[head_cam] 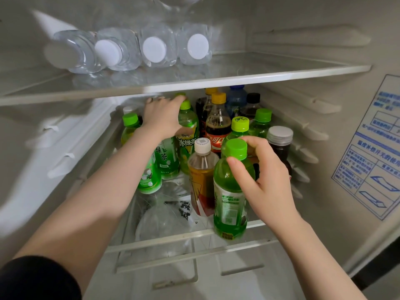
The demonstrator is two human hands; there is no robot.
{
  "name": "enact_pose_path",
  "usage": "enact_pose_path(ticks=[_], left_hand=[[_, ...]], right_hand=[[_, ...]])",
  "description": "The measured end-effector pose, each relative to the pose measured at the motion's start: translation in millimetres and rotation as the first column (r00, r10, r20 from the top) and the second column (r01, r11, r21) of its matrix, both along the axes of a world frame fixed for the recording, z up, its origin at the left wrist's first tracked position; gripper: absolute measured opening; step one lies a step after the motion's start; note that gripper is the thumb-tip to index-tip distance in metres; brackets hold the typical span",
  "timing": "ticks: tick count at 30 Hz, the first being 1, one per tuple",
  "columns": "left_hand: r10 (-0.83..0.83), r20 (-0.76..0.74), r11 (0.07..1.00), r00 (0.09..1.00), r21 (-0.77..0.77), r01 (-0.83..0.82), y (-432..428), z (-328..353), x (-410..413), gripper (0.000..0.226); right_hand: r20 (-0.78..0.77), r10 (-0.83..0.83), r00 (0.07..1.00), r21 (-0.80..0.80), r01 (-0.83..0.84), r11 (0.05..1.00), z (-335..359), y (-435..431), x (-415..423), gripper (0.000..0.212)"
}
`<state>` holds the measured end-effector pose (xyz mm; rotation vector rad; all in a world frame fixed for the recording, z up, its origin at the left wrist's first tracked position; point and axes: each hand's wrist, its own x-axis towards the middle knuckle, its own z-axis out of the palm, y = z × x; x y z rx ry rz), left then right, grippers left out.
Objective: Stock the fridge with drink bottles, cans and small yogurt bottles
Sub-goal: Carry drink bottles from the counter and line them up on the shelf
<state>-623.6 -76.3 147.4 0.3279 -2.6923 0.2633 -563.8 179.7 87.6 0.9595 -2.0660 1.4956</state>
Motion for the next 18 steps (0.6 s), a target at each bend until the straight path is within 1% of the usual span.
enact_pose_path(ticks=[8,12,14,16,18], left_hand=[[0.029,-0.003,0.999,1.0,-0.016,-0.029,1.7,2.7,-3.2,0.099],[0.023,-0.001,1.0,1.0,0.021,-0.023,3.1,1.4,-1.1,0.101],[0.018,0.01,0.998,1.0,0.062,-0.018,3.5,1.6,3.3,0.108],[-0.024,-0.037,0.987,0.999,0.159,0.03,1.6,1.7,11.6,0.109],[-0.084,-0.169,0.958,0.982,0.259,0.126,-3.3,0.7,22.1,0.093]], right_hand=[[0.007,0.009,1.0,-0.019,-0.009,1.0,-1.1,-1.4,-1.3,0.038],[0.013,0.015,1.0,-0.025,-0.015,1.0,-0.5,-2.1,-1.3,0.035],[0.012,0.015,1.0,-0.025,-0.014,1.0,-0.8,-2.1,-1.2,0.034],[0.007,0.014,1.0,-0.026,-0.014,1.0,-1.4,-1.7,-1.6,0.033],[0.001,0.017,1.0,-0.03,-0.017,0.999,-1.9,-1.8,-1.9,0.033]])
